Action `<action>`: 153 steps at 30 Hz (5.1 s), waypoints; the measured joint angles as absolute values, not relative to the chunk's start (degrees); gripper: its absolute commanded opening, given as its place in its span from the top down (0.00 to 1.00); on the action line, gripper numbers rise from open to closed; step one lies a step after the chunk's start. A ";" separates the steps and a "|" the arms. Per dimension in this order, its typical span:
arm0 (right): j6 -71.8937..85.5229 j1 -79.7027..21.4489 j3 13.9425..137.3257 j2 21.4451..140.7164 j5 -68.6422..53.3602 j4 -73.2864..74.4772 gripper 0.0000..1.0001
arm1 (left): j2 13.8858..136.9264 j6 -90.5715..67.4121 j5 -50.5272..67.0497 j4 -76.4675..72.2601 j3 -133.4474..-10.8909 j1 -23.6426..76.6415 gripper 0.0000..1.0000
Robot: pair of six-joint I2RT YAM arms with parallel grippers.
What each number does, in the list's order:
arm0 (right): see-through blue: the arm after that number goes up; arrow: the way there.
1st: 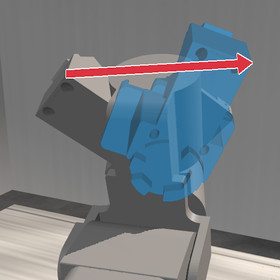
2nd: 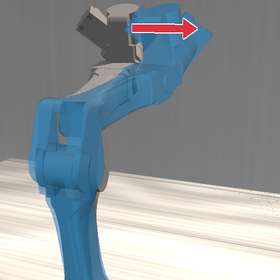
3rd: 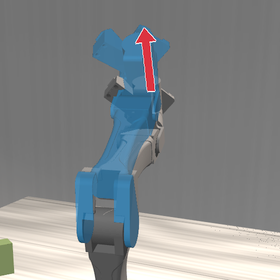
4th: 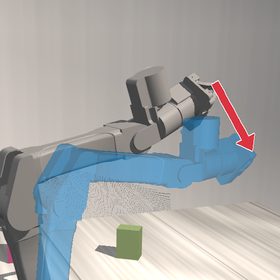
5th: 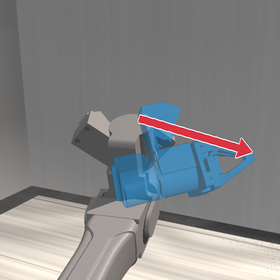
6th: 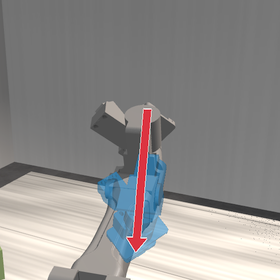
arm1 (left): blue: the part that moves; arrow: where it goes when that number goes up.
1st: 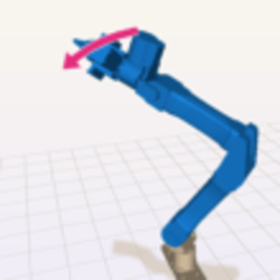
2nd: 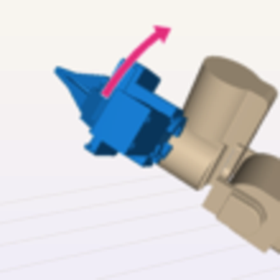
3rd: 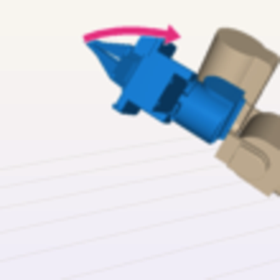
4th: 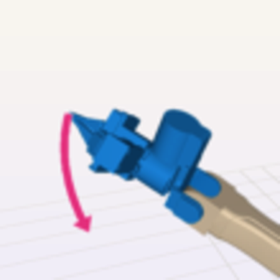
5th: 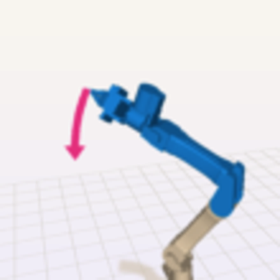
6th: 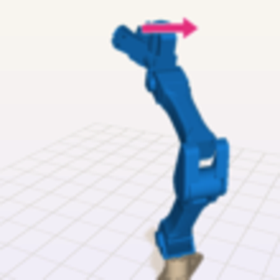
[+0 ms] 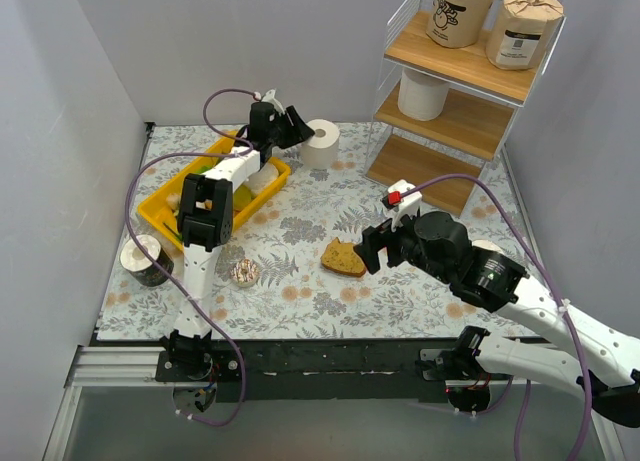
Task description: Place and organize the paper towels onto the shelf
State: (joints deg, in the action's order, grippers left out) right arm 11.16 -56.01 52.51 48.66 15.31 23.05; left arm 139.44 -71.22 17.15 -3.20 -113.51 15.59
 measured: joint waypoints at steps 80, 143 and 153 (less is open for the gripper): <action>-3.49 -36.82 102.67 121.01 5.19 22.59 0.32 | 46.70 -65.98 4.16 8.99 -43.46 24.99 0.02; -41.69 -25.02 95.74 83.29 24.99 37.63 0.60 | 46.72 -65.82 5.13 9.02 -43.46 24.99 0.02; -44.10 -22.90 94.70 83.18 23.90 35.03 0.45 | 46.72 -65.82 5.15 9.02 -43.46 24.99 0.02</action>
